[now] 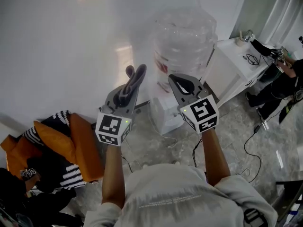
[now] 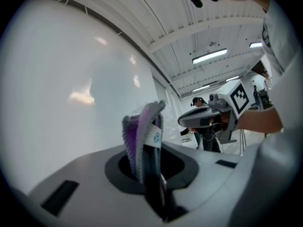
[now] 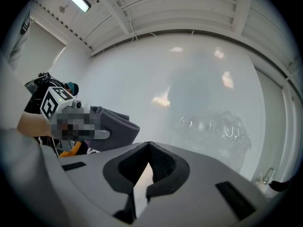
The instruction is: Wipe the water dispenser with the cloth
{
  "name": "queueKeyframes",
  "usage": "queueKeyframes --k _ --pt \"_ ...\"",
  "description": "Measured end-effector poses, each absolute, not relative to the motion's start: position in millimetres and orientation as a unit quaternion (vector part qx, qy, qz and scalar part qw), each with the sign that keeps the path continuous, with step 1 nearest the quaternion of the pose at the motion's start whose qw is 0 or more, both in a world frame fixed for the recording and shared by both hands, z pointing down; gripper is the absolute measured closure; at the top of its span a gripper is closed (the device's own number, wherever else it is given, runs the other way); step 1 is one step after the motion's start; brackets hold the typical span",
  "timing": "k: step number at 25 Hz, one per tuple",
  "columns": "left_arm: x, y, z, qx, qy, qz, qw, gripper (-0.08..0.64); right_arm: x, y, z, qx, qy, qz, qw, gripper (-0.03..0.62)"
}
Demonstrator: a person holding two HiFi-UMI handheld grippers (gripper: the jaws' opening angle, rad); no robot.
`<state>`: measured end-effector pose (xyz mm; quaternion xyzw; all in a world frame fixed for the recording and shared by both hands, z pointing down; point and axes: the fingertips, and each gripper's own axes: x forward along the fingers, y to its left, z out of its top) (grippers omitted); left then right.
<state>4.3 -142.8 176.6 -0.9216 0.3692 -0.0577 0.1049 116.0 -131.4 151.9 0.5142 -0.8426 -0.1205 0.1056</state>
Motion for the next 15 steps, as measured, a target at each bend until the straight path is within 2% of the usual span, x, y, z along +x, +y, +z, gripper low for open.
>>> queueKeyframes --k 15 --pt "1.3 -140.6 180.7 -0.923 0.366 -0.06 0.105 0.508 115.8 -133.2 153.5 0.516 -0.842 -0.113 0.106 0.578"
